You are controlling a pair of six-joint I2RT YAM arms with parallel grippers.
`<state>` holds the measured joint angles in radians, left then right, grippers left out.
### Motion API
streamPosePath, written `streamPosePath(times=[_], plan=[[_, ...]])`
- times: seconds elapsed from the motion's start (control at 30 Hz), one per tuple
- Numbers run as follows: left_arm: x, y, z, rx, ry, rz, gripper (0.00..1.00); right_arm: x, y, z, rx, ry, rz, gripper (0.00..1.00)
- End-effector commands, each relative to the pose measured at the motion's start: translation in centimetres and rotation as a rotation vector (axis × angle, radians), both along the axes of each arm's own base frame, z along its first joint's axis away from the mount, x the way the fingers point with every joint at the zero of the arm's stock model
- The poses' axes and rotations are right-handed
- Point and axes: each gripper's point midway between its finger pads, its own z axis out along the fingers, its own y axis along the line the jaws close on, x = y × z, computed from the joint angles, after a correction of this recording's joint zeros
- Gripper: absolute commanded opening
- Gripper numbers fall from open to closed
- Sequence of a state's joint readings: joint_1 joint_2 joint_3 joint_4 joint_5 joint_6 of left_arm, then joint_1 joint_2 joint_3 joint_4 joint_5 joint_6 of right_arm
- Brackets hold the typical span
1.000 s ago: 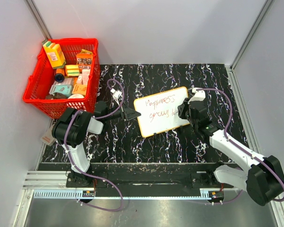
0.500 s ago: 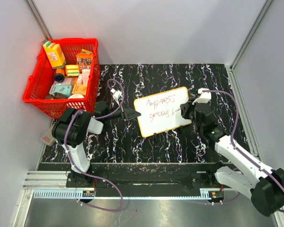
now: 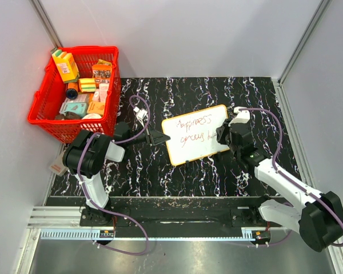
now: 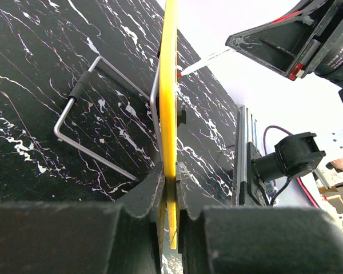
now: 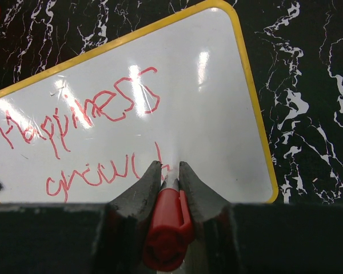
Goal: Write a sentence on the whiteboard
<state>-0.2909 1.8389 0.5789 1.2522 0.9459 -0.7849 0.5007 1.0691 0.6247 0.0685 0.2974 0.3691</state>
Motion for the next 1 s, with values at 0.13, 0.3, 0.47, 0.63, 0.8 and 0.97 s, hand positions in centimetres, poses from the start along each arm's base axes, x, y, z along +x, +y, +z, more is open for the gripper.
streamPosePath(times=[0.13,0.3,0.47,0.63,0.8,0.97], plan=[[-0.2,-0.4,2.9,-0.029,-0.18,-0.029,0.0,1.6,0.1,2.7,0.03,-0.085,-0.026,0.0],[-0.2,-0.4,2.9,-0.029,-0.18,-0.029,0.0,1.8,-0.1,2.2,0.014,-0.071,-0.04,0.0],[-0.2,-0.4,2.9,-0.029,-0.182,-0.029,0.0,1.8,-0.8,2.3,0.002,-0.071,-0.072,0.0],[-0.2,-0.4,3.0,-0.03,-0.183,-0.029,0.0,1.8,-1.5,2.5,-0.001,-0.079,-0.1,0.0],[-0.3,-0.4,2.9,-0.029,-0.18,-0.029,0.0,2.1,-1.6,2.9,0.007,-0.091,-0.112,0.0],[-0.2,-0.4,3.0,-0.029,-0.182,-0.027,0.0,2.4,-1.1,3.5,0.023,-0.101,-0.101,0.0]])
